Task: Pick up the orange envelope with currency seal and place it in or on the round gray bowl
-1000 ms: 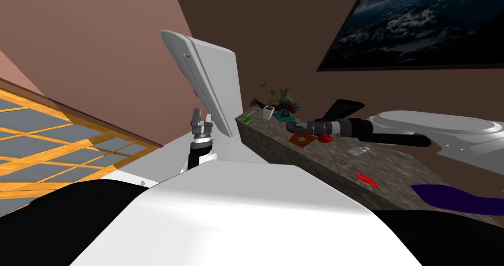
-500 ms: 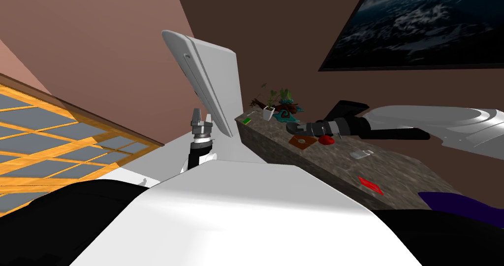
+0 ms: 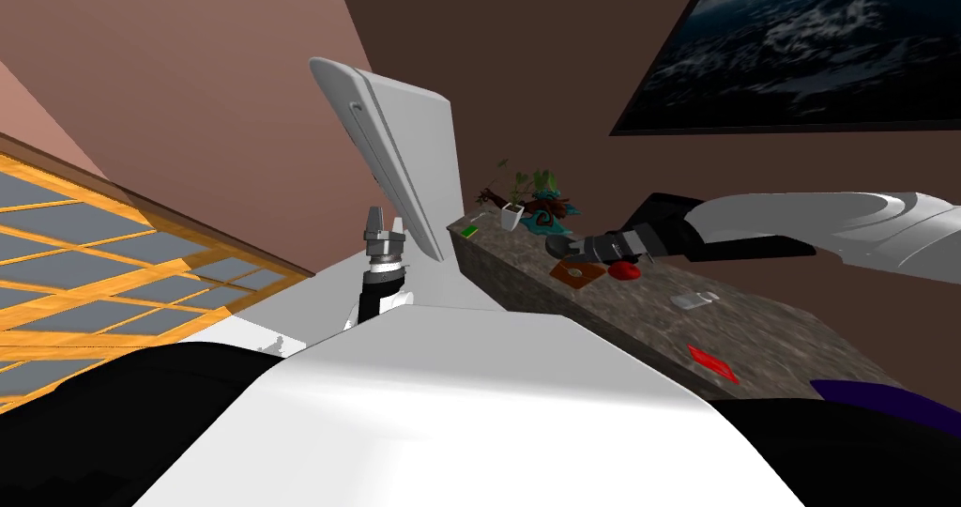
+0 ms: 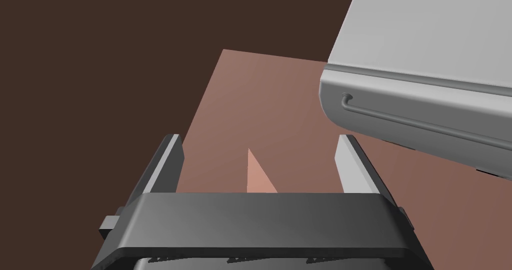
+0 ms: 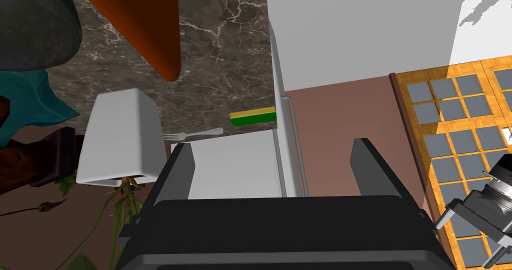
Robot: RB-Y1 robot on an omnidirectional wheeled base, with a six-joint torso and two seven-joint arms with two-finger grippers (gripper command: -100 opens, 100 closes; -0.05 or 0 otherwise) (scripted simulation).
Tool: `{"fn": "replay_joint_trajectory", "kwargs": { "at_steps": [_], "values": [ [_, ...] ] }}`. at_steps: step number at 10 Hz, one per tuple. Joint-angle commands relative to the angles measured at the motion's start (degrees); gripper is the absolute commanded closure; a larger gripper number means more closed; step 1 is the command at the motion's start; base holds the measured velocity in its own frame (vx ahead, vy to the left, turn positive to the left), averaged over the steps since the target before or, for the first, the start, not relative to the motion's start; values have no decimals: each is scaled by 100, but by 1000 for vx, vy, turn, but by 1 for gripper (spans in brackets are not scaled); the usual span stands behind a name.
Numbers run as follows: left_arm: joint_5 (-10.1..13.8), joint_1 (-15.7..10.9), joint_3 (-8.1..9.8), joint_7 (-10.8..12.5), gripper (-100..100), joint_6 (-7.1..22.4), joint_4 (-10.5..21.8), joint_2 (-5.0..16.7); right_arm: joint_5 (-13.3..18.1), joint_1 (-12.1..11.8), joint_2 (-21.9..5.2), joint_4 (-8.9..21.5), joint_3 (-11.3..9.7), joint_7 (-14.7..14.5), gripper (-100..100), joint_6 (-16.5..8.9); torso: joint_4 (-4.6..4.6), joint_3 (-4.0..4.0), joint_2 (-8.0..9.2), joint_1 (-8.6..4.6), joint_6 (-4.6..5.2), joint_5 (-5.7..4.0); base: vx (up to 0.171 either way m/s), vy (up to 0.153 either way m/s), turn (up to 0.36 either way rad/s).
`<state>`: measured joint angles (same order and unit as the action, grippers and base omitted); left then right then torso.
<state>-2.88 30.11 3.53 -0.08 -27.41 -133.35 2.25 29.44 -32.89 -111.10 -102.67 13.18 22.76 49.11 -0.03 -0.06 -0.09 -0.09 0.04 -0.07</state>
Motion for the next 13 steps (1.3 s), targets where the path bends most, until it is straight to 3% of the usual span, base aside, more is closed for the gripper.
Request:
{"fn": "replay_joint_trajectory", "kwargs": {
  "at_steps": [1, 2, 5, 9, 11, 12, 13],
  "values": [
    [0, 0, 0, 0, 0, 0, 0, 0, 5, -88, -286, 56, -126, -88, -100, -65, 0, 0, 0, 0, 0, 0, 14, -42, 30],
    [0, 0, 0, 0, 0, 0, 0, 0, 5, -88, -329, 56, -126, -88, -100, -65, 0, 1, 1, -3, -1, 0, 13, -36, 20],
    [0, 0, 0, 0, 0, 0, 0, 0, 218, -263, -871, 131, -362, -125, -100, -153, 0, -1, -2, -4, 0, -1, 27, -48, 40],
    [0, 0, 0, 0, 0, 0, 0, 0, 424, -461, -1333, 168, -647, -185, -100, -252, 1, 2, 3, -3, 1, -2, 16, -44, 32],
    [0, 0, 0, 0, 0, 0, 0, 0, 466, -331, -1270, 164, -713, -147, -100, -191, 2, 5, 8, 5, 1, 0, 1, -12, 2],
    [0, 0, 0, 0, 0, 0, 0, 0, 461, -345, -1278, 165, -706, -153, 0, -201, 3, 6, 9, 10, 1, 1, 0, 0, 0],
    [0, 0, 0, 0, 0, 0, 0, 0, 541, -465, -1109, 163, -808, -269, -100, -343, 3, 6, 10, 12, 1, 2, 15, 45, 104]
  ]
}}
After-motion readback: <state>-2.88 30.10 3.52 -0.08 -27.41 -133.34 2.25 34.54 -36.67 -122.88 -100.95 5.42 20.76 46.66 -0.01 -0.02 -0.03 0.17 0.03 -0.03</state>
